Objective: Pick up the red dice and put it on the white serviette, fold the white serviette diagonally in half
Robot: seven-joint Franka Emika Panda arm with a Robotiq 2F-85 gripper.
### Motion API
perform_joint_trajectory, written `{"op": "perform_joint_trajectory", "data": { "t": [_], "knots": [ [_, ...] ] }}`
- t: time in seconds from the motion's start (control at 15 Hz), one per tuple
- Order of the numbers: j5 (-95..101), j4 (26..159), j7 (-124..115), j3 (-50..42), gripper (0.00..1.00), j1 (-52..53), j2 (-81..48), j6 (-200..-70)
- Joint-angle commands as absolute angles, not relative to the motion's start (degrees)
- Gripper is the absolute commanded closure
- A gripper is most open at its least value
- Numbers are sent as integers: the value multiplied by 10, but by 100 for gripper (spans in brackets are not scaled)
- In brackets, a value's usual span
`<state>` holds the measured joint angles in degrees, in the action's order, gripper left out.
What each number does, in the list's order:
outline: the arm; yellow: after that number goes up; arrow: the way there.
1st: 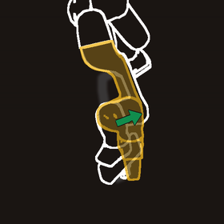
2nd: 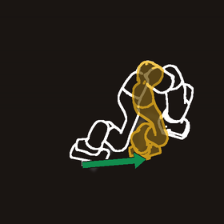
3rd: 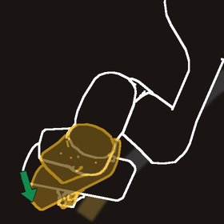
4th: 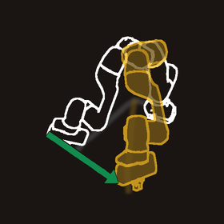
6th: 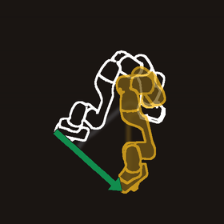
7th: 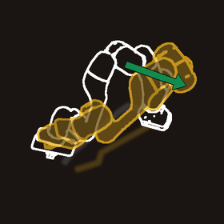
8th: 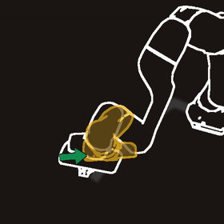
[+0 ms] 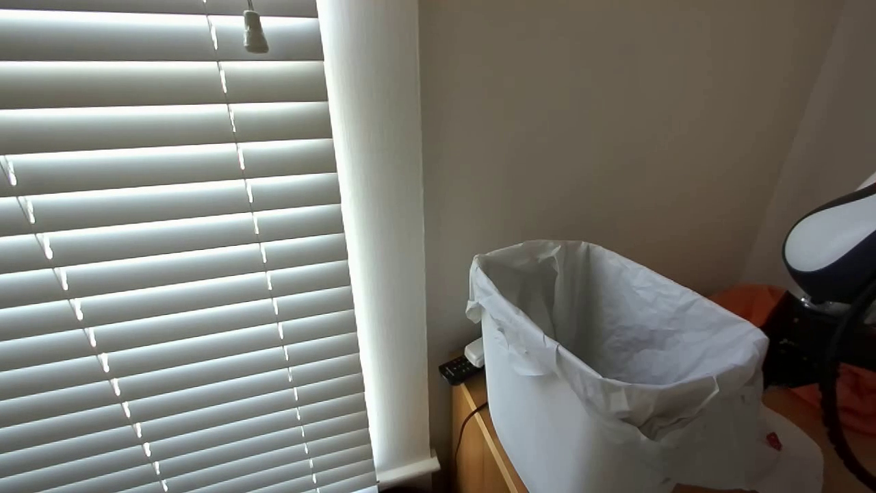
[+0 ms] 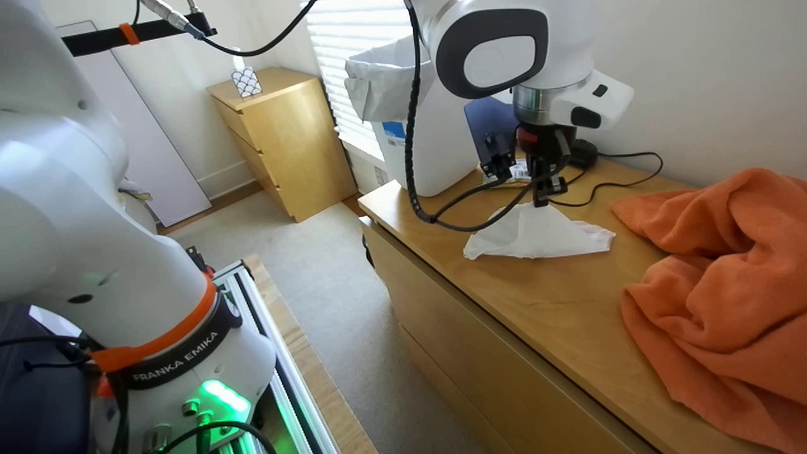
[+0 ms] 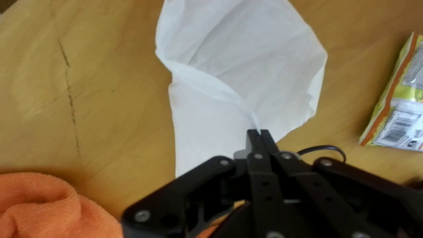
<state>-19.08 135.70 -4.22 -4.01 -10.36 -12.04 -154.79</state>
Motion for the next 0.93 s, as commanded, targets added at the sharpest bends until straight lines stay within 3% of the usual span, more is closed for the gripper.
{"op": "perform_joint_trajectory", "data": {
  "t": [0.0,0.87],
  "knots": [
    [-248,1354,8,-10,100,-107,-132,-1544],
    [-260,1344,33,5,97,-112,-201,-1536]
  ]
}}
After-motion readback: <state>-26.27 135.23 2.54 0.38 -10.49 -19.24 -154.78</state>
